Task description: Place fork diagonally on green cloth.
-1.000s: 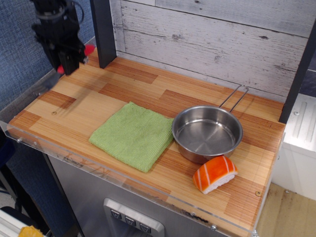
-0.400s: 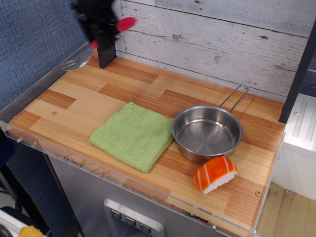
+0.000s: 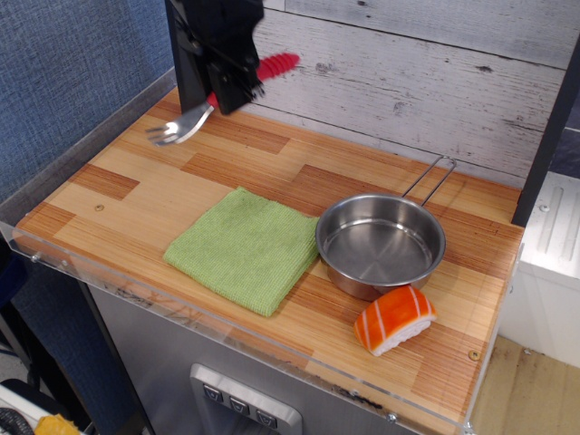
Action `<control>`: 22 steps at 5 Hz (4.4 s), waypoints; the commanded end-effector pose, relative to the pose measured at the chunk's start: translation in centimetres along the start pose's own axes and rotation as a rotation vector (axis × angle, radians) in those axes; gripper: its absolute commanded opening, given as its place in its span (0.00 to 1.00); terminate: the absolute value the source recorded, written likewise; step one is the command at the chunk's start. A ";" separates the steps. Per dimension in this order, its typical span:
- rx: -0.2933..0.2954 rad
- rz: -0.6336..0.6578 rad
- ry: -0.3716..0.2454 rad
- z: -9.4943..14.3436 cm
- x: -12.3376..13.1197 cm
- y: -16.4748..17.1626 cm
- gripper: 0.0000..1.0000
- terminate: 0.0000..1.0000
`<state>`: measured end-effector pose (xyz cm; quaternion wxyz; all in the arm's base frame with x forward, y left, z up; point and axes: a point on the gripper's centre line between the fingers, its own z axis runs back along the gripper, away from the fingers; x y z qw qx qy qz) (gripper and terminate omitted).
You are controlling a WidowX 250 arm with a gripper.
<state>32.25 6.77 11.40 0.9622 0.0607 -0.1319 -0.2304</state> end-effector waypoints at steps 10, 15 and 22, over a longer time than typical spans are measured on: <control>-0.034 -0.186 0.129 -7.2 -3.8 -5.1 0.00 0.00; -0.005 -0.169 0.056 -3.6 -2.5 -3.6 1.00 0.00; 0.177 -0.147 -0.124 5.3 -0.9 0.3 1.00 1.00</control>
